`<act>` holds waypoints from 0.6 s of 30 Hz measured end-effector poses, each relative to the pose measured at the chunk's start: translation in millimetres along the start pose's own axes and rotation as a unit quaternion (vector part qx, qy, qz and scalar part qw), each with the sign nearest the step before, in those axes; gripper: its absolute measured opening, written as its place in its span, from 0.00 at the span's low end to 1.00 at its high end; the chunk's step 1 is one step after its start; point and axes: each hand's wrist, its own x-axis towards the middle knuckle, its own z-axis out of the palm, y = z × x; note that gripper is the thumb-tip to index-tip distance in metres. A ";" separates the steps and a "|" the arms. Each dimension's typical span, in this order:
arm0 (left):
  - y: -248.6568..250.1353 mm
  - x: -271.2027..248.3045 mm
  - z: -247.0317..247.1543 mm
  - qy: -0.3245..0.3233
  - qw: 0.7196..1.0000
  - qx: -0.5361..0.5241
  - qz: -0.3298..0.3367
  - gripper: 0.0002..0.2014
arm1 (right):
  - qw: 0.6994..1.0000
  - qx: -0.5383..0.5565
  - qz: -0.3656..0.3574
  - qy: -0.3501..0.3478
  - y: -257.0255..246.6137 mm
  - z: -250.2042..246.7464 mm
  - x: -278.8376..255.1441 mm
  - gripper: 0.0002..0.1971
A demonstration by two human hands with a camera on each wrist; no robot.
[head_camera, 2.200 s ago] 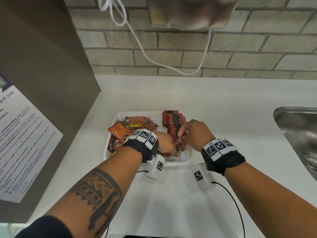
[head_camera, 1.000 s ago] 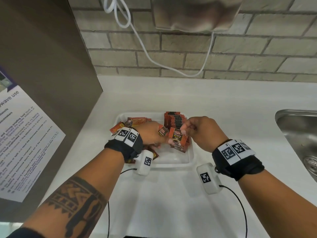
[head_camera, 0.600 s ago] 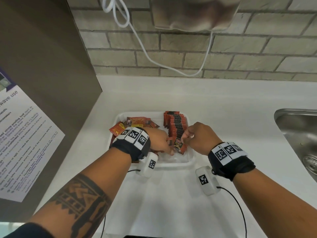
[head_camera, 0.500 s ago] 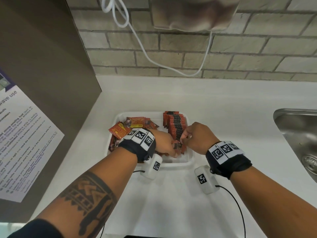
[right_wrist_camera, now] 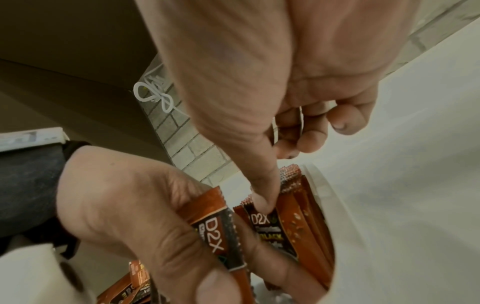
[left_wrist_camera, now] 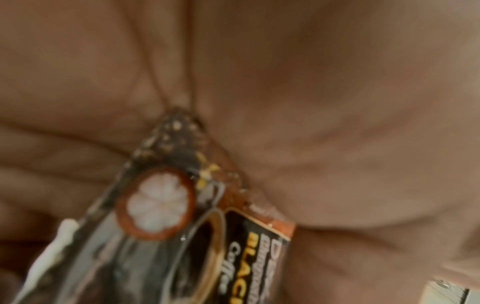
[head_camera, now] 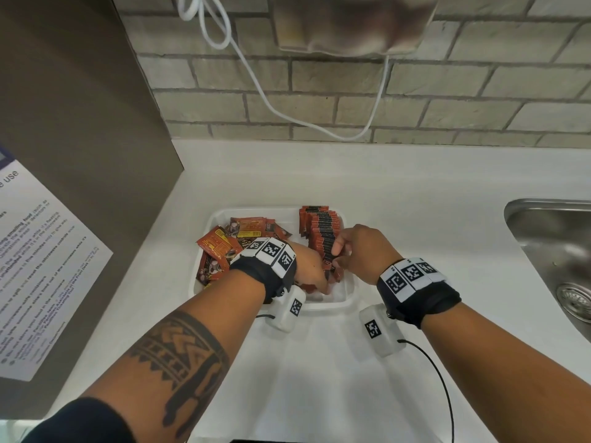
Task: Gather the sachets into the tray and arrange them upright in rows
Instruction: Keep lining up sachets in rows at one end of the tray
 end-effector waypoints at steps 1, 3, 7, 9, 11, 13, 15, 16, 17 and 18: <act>-0.3 0.2 0.1 -0.002 1.000 -0.002 -0.001 0.15 | 1.000 0.002 -0.003 -0.001 0.6 0.1 -0.1 0.11; -1.0 -0.2 -0.1 -0.002 1.000 -0.010 -0.002 0.14 | 1.000 0.001 -0.008 -0.004 1.7 0.5 0.2 0.10; -0.9 -1.8 -0.1 0.001 1.000 -0.012 0.001 0.13 | 1.000 0.004 -0.016 -0.009 1.9 1.7 0.7 0.11; -0.5 -2.2 -0.4 0.002 1.000 -0.007 0.001 0.13 | 1.000 0.006 -0.019 -0.010 1.6 1.9 0.4 0.11; -0.4 -2.3 -0.9 -0.004 1.000 -0.002 -0.001 0.14 | 1.000 0.005 -0.021 -0.013 0.7 1.6 0.0 0.11; -0.6 -2.9 -1.4 -0.008 1.000 -0.001 -0.002 0.14 | 1.000 0.007 -0.021 -0.016 -0.8 1.2 -0.2 0.11; -1.4 -4.2 -2.0 -0.009 1.000 -0.001 0.003 0.15 | 1.000 0.011 -0.018 -0.018 -2.3 1.1 -0.4 0.11; -1.7 -5.2 -2.2 -0.011 1.000 -0.002 0.006 0.15 | 1.000 0.013 -0.016 -0.019 -2.8 1.3 -0.5 0.11; -2.4 -5.6 -2.4 -0.013 1.000 -0.004 0.009 0.15 | 1.000 0.013 -0.013 -0.020 -3.2 1.5 -0.8 0.11; -3.3 -6.3 -2.3 -0.015 1.000 -0.009 0.011 0.15 | 1.000 0.012 -0.012 -0.020 -3.5 1.6 -1.4 0.12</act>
